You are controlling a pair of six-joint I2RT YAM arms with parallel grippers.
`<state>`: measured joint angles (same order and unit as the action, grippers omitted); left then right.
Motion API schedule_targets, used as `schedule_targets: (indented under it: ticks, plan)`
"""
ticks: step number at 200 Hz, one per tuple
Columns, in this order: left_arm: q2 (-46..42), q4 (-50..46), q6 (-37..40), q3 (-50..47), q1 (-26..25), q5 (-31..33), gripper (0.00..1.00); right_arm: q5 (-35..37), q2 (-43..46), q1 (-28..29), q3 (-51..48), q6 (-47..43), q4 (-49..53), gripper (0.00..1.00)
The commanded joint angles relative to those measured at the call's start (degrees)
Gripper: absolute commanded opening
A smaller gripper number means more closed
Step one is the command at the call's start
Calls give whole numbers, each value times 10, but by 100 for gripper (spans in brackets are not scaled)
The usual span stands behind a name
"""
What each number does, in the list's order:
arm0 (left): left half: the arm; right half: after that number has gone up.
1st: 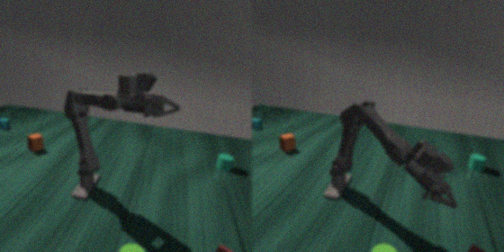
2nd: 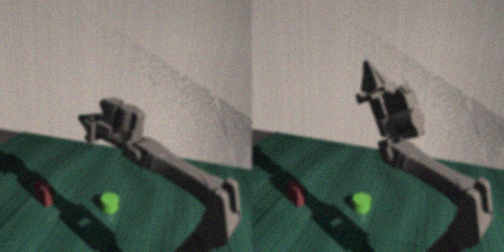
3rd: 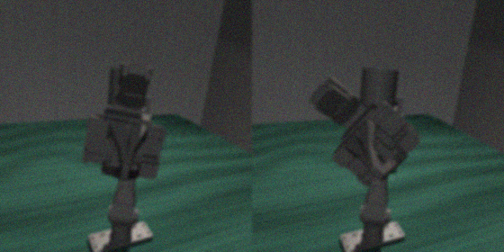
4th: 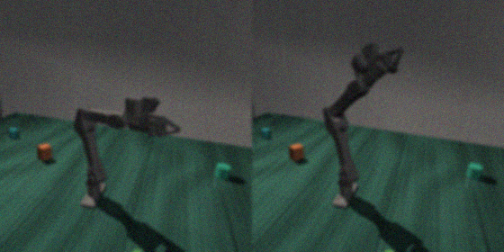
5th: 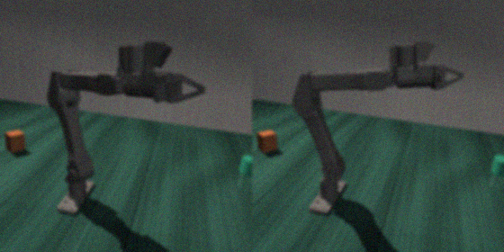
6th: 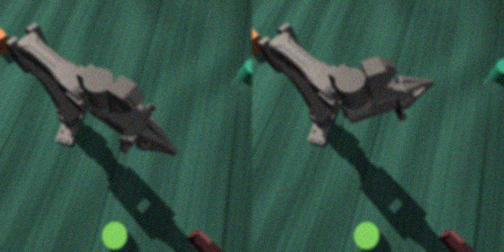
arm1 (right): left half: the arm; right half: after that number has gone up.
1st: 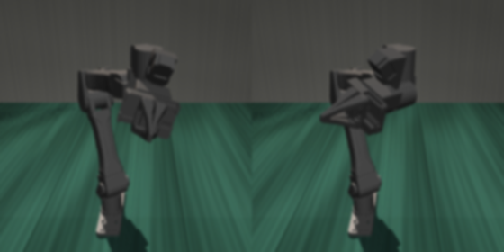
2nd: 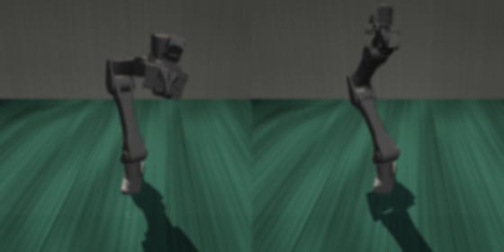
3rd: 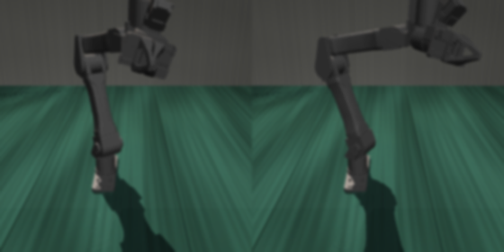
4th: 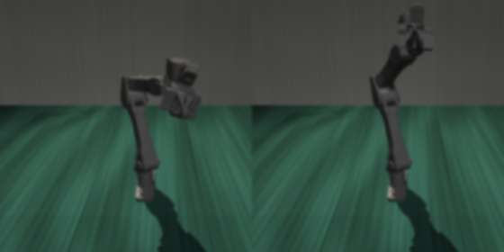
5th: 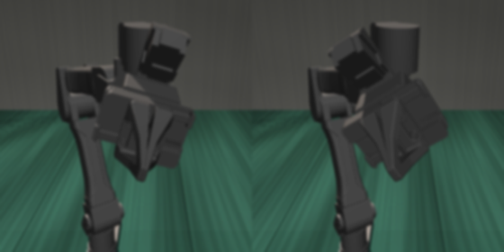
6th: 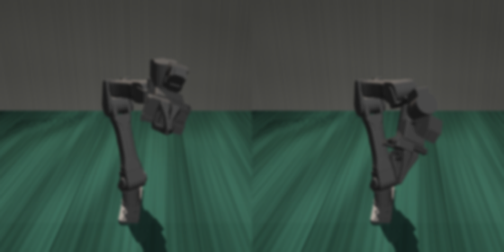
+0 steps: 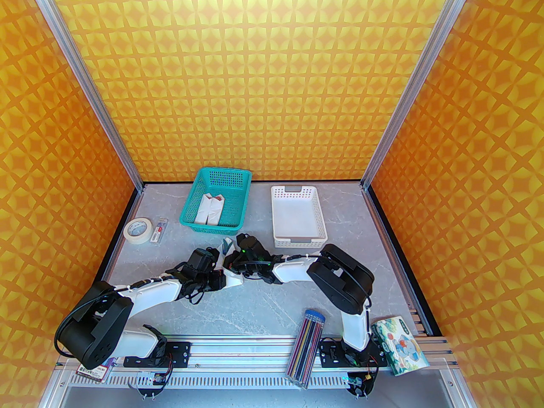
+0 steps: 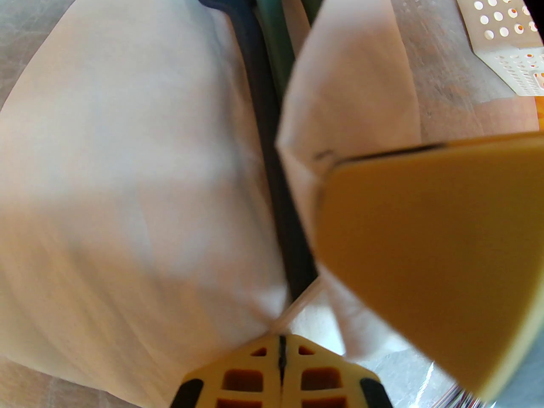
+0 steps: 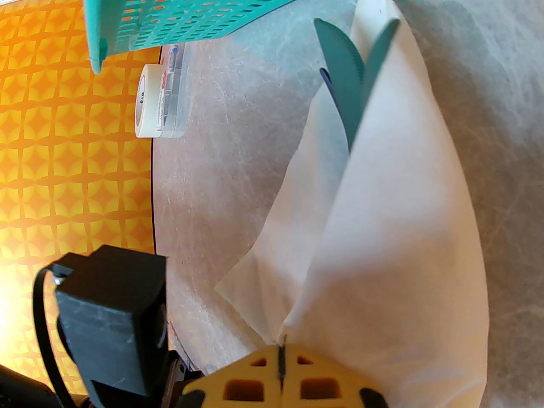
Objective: Place the utensils on the paper napkin and roll it up
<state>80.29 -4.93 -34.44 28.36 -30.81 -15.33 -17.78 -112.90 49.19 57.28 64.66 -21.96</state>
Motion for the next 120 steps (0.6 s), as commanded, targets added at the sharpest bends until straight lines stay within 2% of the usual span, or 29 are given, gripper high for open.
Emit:
schedule_targets:
  ticks: [1, 120]
  plan:
    - [16, -41, 10, -1, -2, 29, 0, 13, -16, 6, 14, 9, -29, 0]
    - [-5, -38, 5, -14, -3, 29, 0, 13, -72, 9, -6, 28, -123, 0]
